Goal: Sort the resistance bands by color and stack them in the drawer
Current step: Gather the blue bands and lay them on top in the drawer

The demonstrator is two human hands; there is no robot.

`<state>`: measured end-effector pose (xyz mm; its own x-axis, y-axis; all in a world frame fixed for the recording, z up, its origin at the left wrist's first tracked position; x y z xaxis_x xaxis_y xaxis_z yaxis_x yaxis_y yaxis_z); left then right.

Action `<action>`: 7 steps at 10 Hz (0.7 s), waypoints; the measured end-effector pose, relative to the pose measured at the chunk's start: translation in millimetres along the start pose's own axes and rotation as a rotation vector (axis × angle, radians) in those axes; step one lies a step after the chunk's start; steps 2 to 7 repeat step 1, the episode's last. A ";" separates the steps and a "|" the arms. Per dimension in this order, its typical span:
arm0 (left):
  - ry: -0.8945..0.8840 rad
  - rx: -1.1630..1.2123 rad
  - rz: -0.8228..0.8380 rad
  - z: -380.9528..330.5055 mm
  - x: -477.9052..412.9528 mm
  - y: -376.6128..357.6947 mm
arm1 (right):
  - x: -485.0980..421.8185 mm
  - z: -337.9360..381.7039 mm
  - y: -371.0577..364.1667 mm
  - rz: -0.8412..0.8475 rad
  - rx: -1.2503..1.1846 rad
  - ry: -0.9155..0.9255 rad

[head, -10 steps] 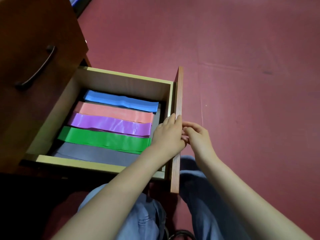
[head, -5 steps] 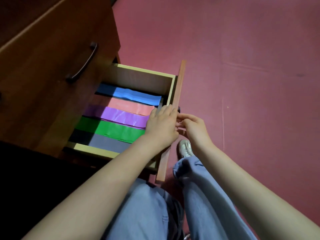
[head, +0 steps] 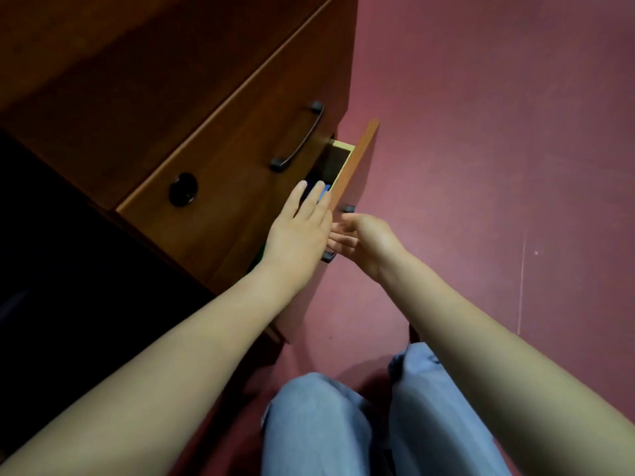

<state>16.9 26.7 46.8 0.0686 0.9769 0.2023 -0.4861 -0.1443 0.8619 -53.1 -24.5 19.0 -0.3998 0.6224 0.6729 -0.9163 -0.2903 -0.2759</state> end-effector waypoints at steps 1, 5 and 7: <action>-0.023 -0.173 0.035 9.1 4.6 -10.1 | -9.7 -1.8 -20.2 0.040 -0.026 -0.049; -0.023 -0.173 0.035 9.1 4.6 -10.1 | -9.7 -1.8 -20.2 0.040 -0.026 -0.049; -0.023 -0.173 0.035 9.1 4.6 -10.1 | -9.7 -1.8 -20.2 0.040 -0.026 -0.049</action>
Point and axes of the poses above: each hand's wrist, its own x-axis away from the middle knuckle, its own y-axis out of the back of the hand, z = x × y, the point moved 4 cm from there along -x, towards the middle knuckle, and after that the axes turned 6 degrees about -y, right-handed, at the moved point
